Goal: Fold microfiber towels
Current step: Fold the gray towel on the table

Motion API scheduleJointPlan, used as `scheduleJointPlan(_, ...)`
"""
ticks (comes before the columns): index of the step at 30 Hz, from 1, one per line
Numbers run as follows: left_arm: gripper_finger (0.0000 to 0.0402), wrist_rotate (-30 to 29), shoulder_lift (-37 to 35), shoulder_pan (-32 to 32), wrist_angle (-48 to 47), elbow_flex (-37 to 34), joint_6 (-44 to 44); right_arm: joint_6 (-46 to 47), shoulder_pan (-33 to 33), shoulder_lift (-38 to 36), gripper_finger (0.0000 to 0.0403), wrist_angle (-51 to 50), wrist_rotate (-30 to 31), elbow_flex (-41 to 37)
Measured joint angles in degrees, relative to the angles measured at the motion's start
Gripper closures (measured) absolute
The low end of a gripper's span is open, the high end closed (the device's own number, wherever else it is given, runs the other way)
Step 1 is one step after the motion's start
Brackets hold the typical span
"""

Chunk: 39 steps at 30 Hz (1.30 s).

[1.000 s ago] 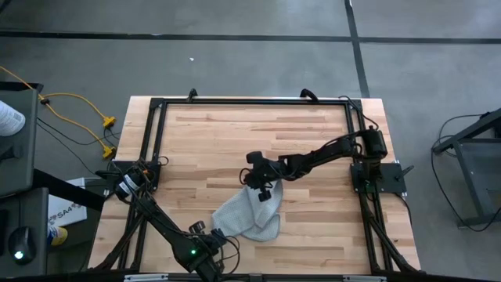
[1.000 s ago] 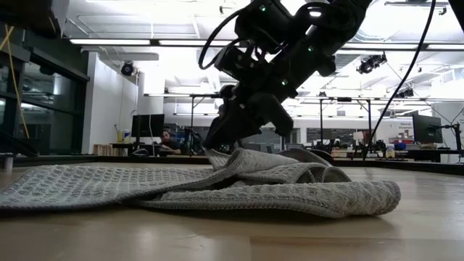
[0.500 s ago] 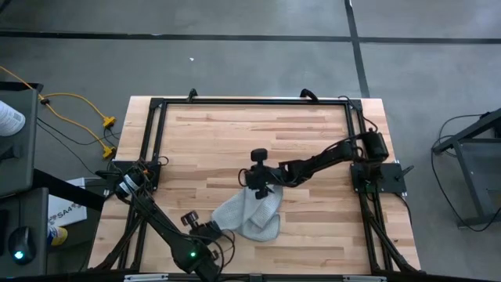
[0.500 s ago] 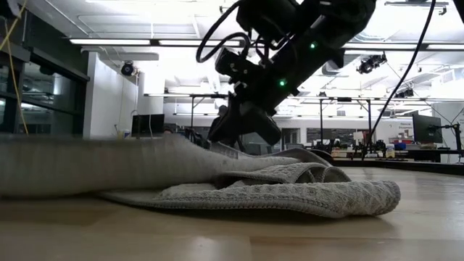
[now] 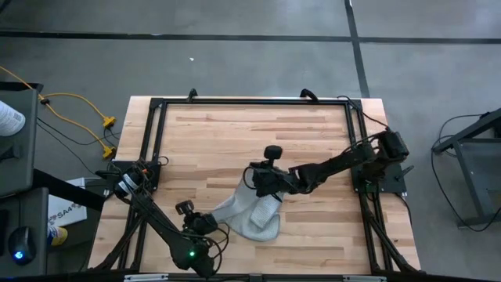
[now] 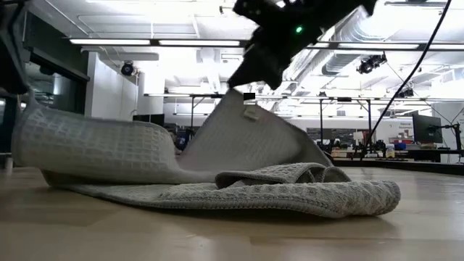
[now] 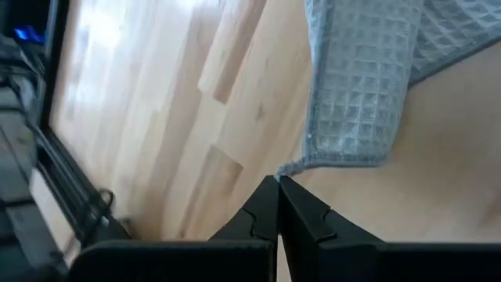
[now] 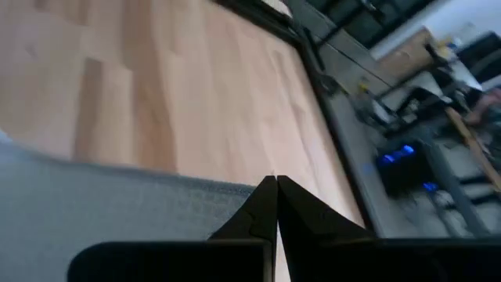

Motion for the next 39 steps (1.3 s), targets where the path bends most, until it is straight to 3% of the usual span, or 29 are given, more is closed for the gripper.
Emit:
scheduleJointPlan(9, 0.0401, -6.30, -0.67, 3.34, 0.37, -2.83, 6.65, 8.25, 4.32, -5.72, 0.0401, -10.13, 11.45, 0.04)
scheduleJointPlan(15, 0.0402, -7.93, -5.29, 6.76, 0.00, -9.56, 5.94, 14.87, 6.92, -6.40, 0.0401, -18.05, 16.48, -0.11)
scheduleJointPlan(22, 0.0402, -14.09, -12.57, 9.26, 0.25, -14.49, 7.65, 20.67, 7.94, -6.38, 0.0401, -23.30, 21.79, -0.10)
scheduleJointPlan(34, 0.0401, -20.11, -19.17, 19.71, 0.16, -18.15, 15.03, 20.65, 7.66, -6.38, 0.0401, -24.11, 35.38, -0.11)
scheduleJointPlan(39, 0.0401, -21.84, -19.34, 22.55, 0.16, -18.25, 17.79, 20.55, 7.31, -6.38, 0.0401, -24.83, 37.18, -0.10)
